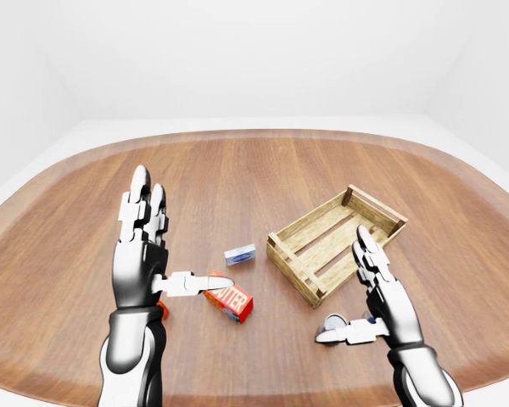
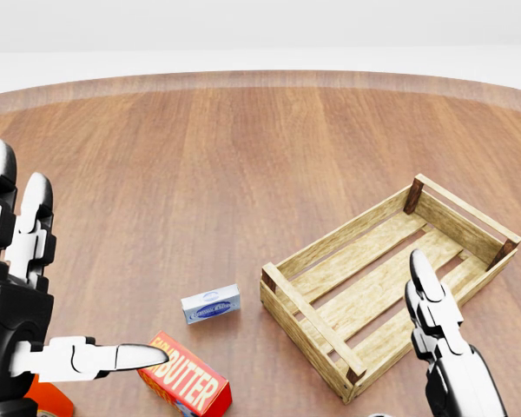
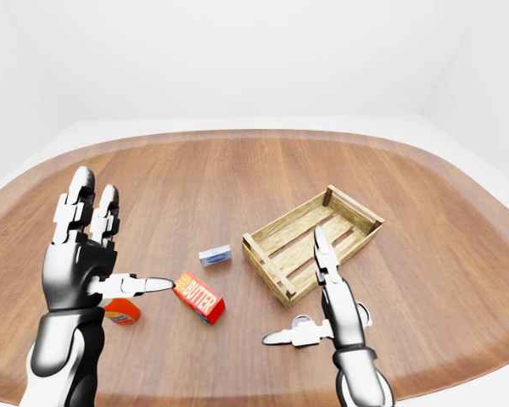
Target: Pick up the tomato sauce, and put it in the wooden tray.
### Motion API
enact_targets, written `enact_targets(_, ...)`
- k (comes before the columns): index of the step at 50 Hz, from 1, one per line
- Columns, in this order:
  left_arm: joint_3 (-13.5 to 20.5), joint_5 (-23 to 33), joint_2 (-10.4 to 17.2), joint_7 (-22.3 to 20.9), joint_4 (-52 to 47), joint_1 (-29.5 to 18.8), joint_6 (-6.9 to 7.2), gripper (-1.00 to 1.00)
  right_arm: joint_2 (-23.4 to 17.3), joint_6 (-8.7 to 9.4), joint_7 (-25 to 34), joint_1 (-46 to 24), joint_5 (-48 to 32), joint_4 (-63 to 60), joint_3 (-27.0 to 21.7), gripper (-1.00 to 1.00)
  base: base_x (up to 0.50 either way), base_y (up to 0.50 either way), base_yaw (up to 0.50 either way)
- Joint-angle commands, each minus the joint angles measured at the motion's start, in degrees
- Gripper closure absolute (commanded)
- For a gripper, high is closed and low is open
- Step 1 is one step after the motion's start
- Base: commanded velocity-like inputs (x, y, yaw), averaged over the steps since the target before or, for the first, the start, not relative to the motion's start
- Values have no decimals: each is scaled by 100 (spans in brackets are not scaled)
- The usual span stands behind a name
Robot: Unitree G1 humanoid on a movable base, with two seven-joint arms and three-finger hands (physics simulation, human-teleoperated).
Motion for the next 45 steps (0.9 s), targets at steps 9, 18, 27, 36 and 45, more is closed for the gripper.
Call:
enact_targets(9, -8, -1, -1, -3, -78, 8, 0, -100, 148, 0, 414, 504, -60, 26, -172, -100, 0, 0, 0)
enact_targets(18, -32, 5, 0, -5, -91, 24, 0, -100, 179, 0, 491, 616, 29, 237, -147, -100, 0, 0, 0)
enact_targets(27, -42, 8, -3, -2, -106, 38, 0, -100, 168, -109, 540, 658, 106, 473, -163, -100, 0, 0, 0)
enact_targets(36, -7, 7, 1, -14, -105, 44, 0, -100, 123, -519, 649, 743, 129, 959, -116, -100, 0, 0, 0)
enact_targets(45, 30, -4, -3, -23, -135, 47, 0, -100, 87, -641, 627, 679, 134, 1198, -121, -100, 0, 0, 0)
